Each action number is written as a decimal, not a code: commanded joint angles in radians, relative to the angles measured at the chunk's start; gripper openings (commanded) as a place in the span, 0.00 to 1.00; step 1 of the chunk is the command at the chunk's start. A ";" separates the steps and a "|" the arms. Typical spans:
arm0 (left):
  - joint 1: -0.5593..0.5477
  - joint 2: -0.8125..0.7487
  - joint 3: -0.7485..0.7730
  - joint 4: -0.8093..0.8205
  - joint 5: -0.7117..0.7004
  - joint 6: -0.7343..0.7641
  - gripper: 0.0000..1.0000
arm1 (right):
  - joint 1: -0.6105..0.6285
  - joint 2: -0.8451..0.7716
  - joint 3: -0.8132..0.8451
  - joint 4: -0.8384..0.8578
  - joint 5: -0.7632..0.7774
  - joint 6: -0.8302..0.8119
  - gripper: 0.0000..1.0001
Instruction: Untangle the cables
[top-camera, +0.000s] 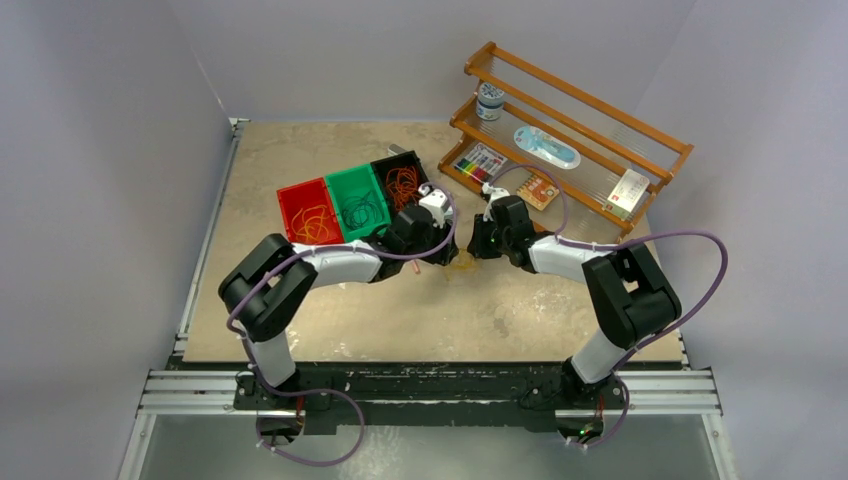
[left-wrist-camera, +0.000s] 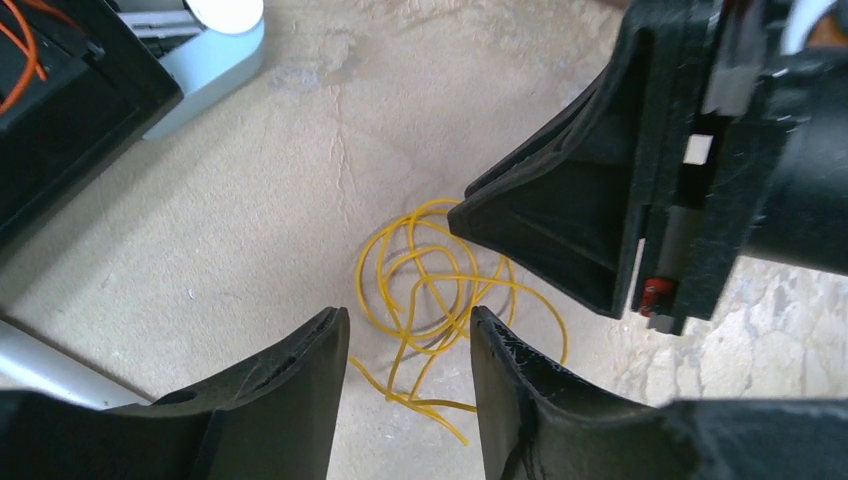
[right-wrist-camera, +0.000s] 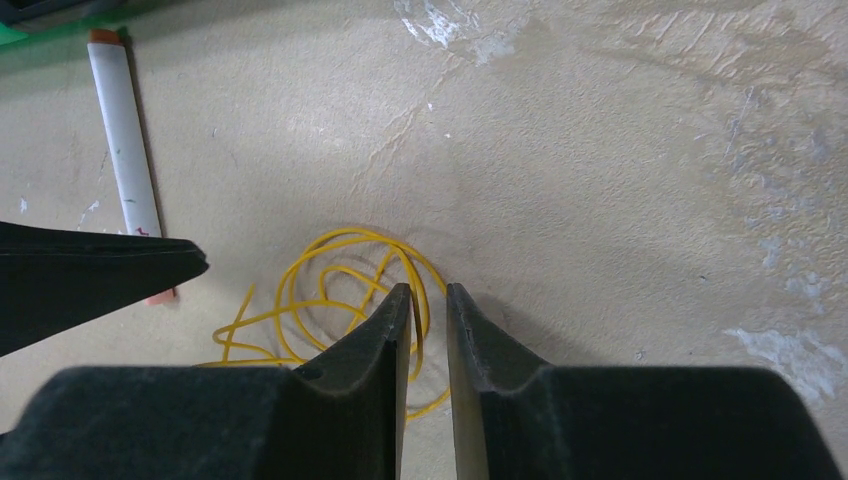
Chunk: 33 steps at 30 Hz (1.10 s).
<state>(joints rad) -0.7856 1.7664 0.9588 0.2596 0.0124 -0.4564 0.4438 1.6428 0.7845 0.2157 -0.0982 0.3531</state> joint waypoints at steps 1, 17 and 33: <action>0.000 0.032 0.043 -0.006 0.032 0.047 0.46 | -0.005 -0.022 0.004 0.013 -0.012 -0.016 0.22; 0.000 -0.266 -0.095 -0.025 -0.096 -0.210 0.49 | -0.006 -0.030 -0.011 0.025 -0.008 -0.005 0.21; -0.088 -0.230 -0.055 -0.064 -0.244 -0.696 0.58 | -0.005 -0.048 -0.041 0.063 -0.018 0.021 0.19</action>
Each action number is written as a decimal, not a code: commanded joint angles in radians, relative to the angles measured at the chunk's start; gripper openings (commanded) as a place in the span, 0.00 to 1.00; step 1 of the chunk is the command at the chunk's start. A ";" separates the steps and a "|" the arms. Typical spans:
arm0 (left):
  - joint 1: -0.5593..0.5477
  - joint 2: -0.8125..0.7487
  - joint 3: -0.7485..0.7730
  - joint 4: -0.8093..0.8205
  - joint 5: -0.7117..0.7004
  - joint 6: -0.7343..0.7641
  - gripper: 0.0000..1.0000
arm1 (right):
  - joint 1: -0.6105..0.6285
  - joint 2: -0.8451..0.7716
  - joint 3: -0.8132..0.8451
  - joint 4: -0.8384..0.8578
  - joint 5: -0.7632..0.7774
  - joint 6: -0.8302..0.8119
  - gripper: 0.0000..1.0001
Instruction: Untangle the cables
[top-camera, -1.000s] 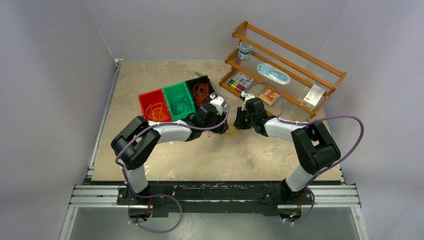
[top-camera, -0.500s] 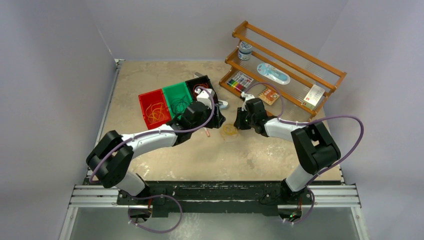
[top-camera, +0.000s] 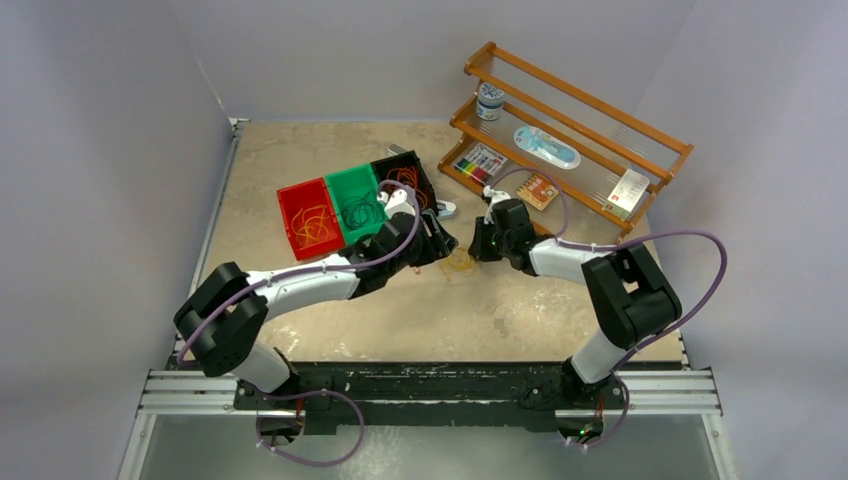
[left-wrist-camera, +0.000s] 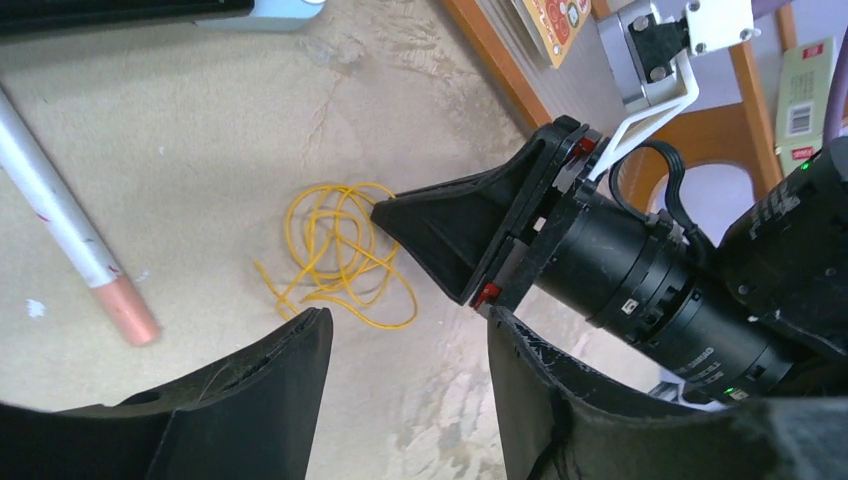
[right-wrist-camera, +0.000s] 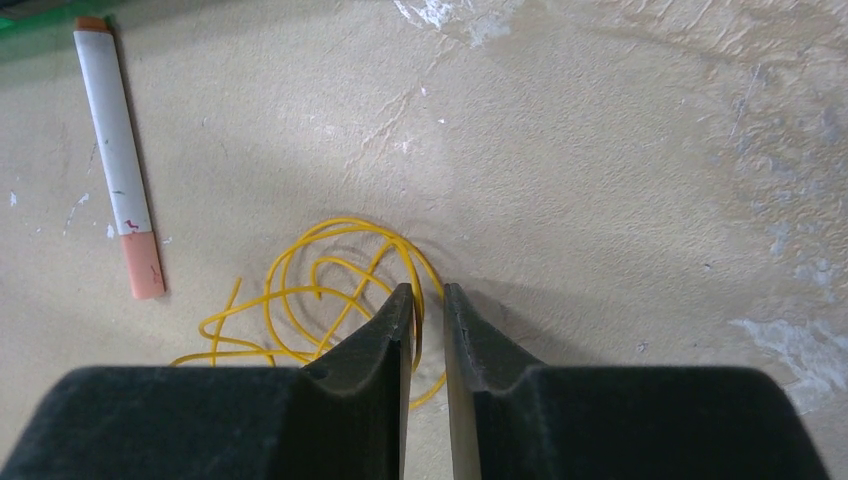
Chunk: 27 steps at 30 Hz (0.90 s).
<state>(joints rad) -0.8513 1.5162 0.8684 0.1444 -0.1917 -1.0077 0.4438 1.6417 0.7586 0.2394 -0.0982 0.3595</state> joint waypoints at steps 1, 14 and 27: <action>-0.023 0.032 0.038 0.052 -0.041 -0.160 0.59 | -0.006 -0.050 -0.018 0.044 -0.021 0.016 0.18; -0.029 0.076 0.007 0.058 -0.025 -0.214 0.60 | -0.005 -0.113 -0.137 0.181 -0.105 0.163 0.08; -0.029 0.121 0.014 0.056 0.019 -0.252 0.59 | -0.001 -0.141 -0.187 0.219 -0.109 0.219 0.05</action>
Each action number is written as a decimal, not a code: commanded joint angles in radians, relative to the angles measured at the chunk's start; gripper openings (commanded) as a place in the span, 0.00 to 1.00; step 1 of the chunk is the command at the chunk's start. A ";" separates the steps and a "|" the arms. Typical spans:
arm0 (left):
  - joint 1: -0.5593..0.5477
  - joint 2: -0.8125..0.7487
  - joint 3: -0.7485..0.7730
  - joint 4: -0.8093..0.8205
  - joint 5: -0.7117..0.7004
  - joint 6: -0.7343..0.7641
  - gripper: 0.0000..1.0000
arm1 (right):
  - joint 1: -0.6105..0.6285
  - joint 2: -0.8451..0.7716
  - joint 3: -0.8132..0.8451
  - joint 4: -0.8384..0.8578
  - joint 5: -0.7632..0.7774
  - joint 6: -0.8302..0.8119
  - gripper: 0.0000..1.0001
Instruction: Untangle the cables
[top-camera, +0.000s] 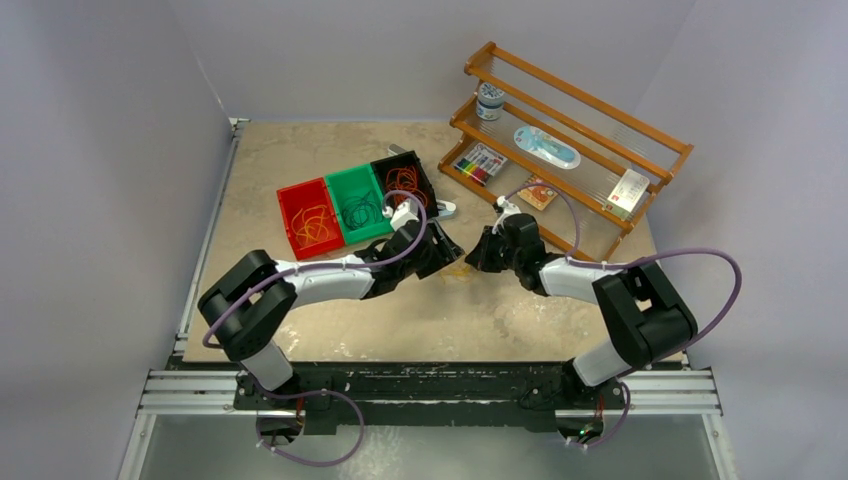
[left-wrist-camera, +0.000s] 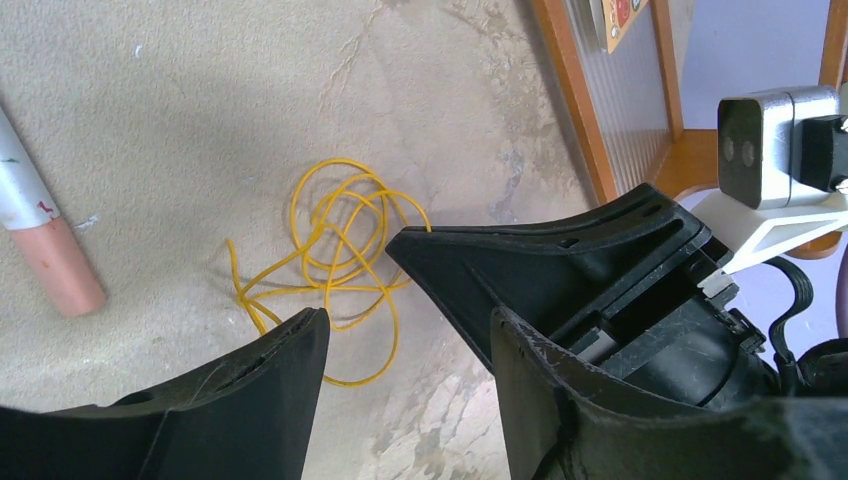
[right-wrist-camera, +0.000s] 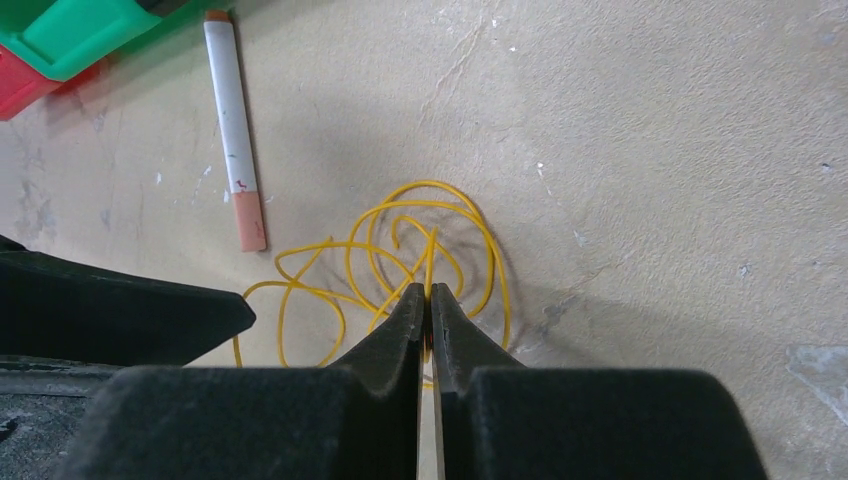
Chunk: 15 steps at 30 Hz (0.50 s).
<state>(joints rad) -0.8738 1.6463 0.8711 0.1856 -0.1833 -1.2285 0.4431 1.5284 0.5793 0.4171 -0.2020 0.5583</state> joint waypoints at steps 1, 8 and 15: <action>-0.007 -0.014 0.007 0.003 0.007 -0.033 0.59 | 0.000 -0.027 -0.008 0.043 -0.004 0.018 0.05; -0.017 -0.067 -0.017 -0.049 -0.037 -0.043 0.59 | 0.000 -0.025 -0.015 0.045 0.009 0.010 0.04; -0.024 -0.078 -0.035 -0.061 -0.036 -0.061 0.59 | 0.000 -0.029 -0.019 0.049 0.013 0.007 0.04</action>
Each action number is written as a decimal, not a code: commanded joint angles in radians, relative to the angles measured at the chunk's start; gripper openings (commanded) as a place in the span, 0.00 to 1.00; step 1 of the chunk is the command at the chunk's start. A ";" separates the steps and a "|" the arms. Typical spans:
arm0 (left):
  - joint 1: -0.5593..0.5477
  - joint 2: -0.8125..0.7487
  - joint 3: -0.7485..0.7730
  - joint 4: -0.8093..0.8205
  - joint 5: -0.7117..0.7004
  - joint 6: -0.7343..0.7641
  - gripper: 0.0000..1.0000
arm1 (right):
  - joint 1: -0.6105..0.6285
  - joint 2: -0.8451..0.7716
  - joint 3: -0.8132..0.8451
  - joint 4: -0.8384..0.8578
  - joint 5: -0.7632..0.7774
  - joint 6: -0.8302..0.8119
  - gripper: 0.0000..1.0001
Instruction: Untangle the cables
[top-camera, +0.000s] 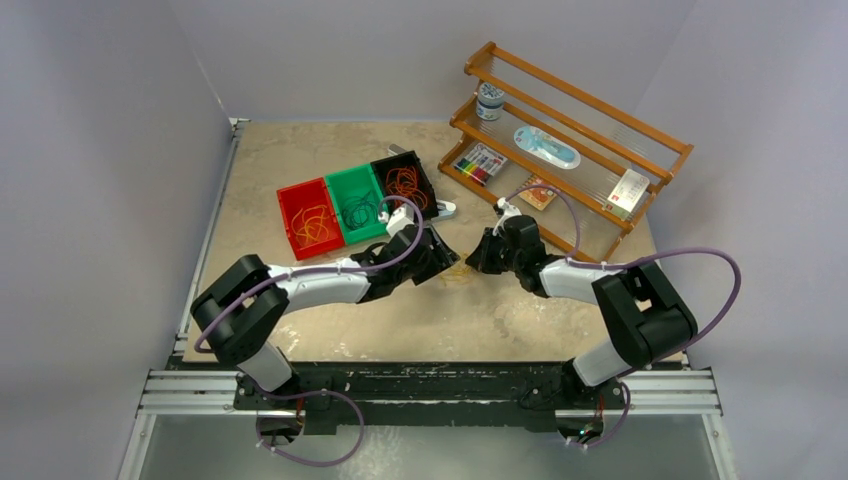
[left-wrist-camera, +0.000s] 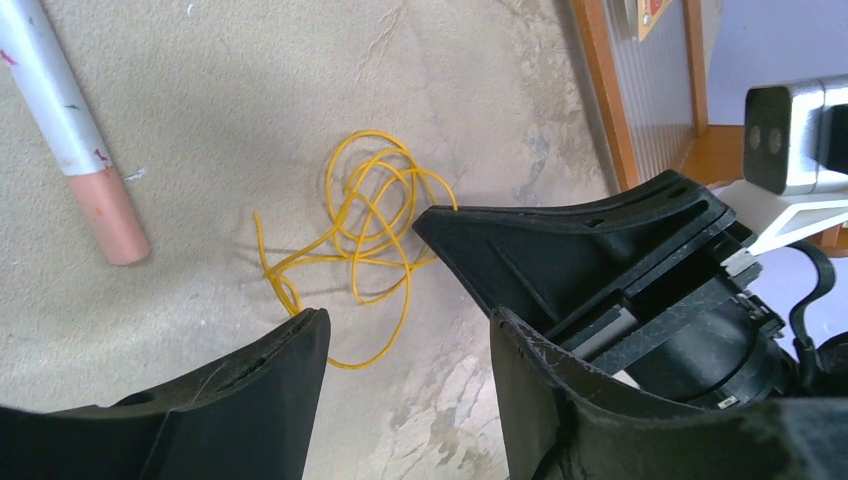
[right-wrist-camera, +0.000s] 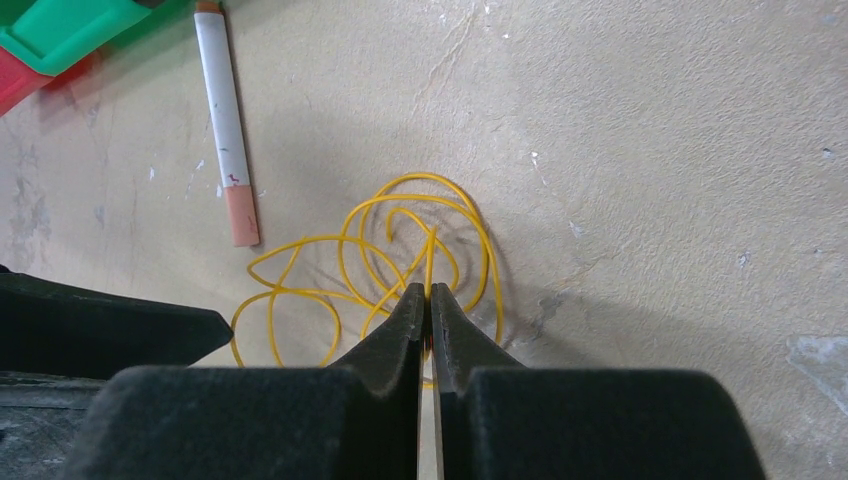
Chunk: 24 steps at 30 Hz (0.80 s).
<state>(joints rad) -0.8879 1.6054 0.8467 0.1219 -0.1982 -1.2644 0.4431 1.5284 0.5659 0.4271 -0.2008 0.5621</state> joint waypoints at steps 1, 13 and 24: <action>-0.013 -0.040 -0.010 0.002 -0.023 -0.026 0.59 | 0.000 -0.028 -0.006 0.039 0.011 0.003 0.04; -0.021 -0.087 -0.005 -0.049 -0.067 -0.014 0.59 | 0.000 -0.011 -0.002 0.052 0.005 -0.001 0.04; -0.022 -0.055 -0.003 -0.026 -0.043 -0.012 0.58 | 0.000 -0.004 0.003 0.053 -0.002 -0.002 0.04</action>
<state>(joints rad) -0.9047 1.5375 0.8379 0.0574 -0.2501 -1.2648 0.4431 1.5307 0.5640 0.4492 -0.2012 0.5613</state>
